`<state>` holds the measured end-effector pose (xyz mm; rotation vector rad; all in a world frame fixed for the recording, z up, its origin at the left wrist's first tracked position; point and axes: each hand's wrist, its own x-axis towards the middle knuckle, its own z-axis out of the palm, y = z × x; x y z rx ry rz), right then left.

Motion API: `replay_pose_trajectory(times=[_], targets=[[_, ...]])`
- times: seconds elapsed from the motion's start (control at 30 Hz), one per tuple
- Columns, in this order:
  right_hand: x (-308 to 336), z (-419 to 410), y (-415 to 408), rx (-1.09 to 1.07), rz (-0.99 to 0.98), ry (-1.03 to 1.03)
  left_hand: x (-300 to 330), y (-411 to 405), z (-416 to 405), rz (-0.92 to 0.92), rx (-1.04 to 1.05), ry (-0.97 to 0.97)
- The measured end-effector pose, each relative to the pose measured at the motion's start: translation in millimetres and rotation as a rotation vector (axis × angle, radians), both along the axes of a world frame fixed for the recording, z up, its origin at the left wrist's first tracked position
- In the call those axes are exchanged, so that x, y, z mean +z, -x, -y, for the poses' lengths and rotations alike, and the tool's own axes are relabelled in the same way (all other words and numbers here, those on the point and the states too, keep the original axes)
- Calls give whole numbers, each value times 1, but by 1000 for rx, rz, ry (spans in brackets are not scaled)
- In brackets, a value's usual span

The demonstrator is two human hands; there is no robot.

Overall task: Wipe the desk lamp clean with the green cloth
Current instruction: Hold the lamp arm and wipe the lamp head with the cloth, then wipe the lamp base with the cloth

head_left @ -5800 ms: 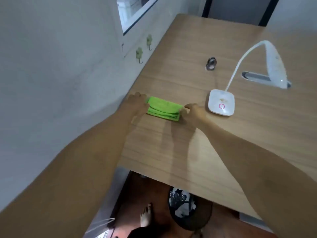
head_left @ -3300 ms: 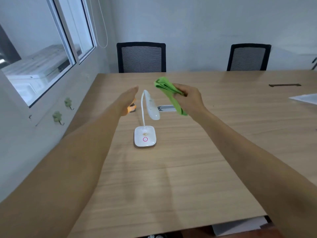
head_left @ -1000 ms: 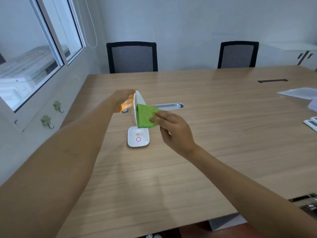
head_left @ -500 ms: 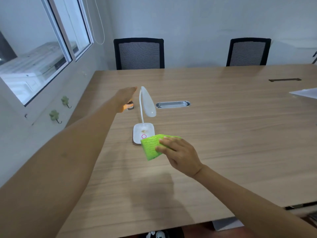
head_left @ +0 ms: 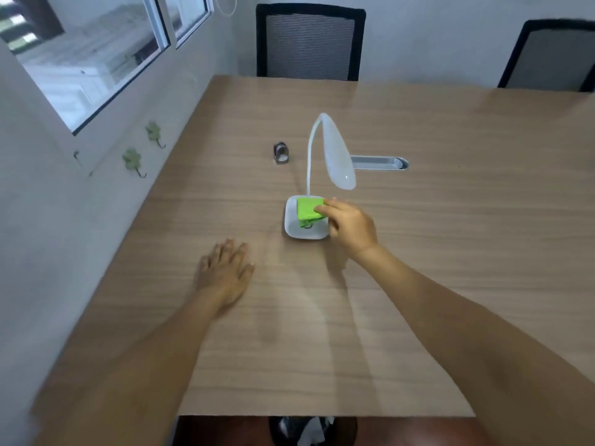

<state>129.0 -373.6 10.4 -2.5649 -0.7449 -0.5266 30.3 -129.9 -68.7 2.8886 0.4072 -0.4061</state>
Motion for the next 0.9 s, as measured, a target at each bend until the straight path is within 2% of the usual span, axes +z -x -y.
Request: replay_pose_trajectory(times=[0.2, 0.53, 0.63, 0.73, 0.83, 0.9], targets=[[-8, -21, -18, -47, -207, 36, -10, 10, 6, 222, 6, -60], [-22, -4, 11, 59, 28, 46, -15, 9, 3, 323, 8, -73], [-13, -10, -8, -41, -6, 10, -16, 9, 2, 341, 14, -69], [-7, -21, -31, -130, -127, 81, -17, 9, 2, 352, 16, -65], [-14, -29, -28, -99, -175, 146, -18, 8, 1, 362, 19, -68], [-24, -28, -12, -37, -105, 161, -19, 9, 1, 366, 18, -75]])
